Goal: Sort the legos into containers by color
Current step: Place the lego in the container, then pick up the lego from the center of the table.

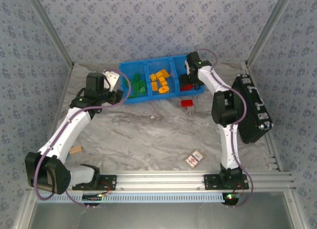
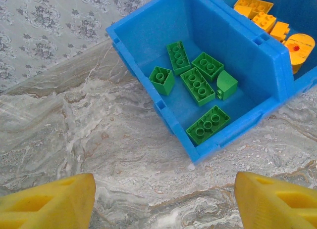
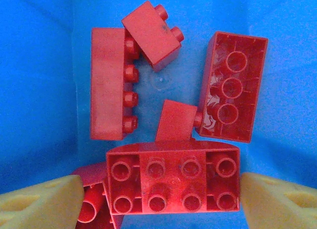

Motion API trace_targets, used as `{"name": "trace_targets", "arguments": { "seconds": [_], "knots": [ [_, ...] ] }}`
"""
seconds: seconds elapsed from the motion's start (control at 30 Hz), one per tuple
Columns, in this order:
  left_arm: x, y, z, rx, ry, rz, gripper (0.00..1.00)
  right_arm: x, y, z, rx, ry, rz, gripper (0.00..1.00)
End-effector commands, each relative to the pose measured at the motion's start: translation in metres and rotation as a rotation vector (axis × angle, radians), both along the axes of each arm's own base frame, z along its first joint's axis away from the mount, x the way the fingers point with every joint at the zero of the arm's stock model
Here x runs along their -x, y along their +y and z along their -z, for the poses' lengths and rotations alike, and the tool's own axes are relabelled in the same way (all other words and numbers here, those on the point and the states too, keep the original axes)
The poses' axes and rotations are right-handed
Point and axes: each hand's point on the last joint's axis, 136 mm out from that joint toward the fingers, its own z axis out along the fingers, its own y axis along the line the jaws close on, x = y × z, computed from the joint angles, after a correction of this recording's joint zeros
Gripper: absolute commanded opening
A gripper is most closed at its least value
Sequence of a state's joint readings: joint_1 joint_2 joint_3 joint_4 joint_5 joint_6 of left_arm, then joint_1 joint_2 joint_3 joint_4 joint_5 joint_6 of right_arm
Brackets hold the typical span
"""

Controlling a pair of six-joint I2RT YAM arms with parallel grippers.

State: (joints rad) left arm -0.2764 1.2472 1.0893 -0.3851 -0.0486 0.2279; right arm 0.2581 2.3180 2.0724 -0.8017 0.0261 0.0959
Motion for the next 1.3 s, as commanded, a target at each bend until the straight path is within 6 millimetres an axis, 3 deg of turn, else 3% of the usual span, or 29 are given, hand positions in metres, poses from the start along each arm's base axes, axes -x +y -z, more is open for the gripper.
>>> {"name": "trace_targets", "arguments": {
  "seconds": [0.0,0.13,0.3,0.47,0.63,0.77,0.97,1.1,1.27],
  "knots": [
    [-0.002,0.000,-0.010,0.005,-0.039,0.008,0.74,-0.004,0.011,-0.025,-0.033,-0.047,-0.014,0.87],
    [-0.002,0.001,-0.010,0.008,-0.039,0.004,0.74,0.004,0.008,-0.041,-0.028,-0.070,-0.012,0.81],
    [-0.001,-0.001,-0.011,0.021,-0.038,0.009,0.74,0.015,0.004,-0.056,-0.011,-0.093,-0.012,0.65],
    [0.003,-0.002,-0.017,0.038,-0.052,0.016,0.74,0.023,0.000,-0.056,0.005,-0.084,-0.007,0.57],
    [0.008,-0.002,-0.027,0.050,-0.077,0.019,0.74,0.039,-0.001,-0.061,0.020,-0.082,-0.011,0.55],
    [0.008,0.001,-0.032,0.057,-0.102,0.000,0.73,0.075,-0.002,-0.064,0.019,-0.065,0.013,0.58],
    [0.008,0.000,-0.036,0.070,-0.115,0.003,0.73,0.125,0.006,-0.041,-0.005,-0.003,0.021,0.79],
    [0.009,0.001,-0.038,0.070,-0.120,0.004,0.73,0.133,0.008,-0.019,-0.010,0.036,0.026,0.87],
    [0.010,0.001,-0.037,0.063,-0.120,0.005,0.73,0.121,0.011,-0.004,-0.016,0.038,0.032,0.90]
  ]
}}
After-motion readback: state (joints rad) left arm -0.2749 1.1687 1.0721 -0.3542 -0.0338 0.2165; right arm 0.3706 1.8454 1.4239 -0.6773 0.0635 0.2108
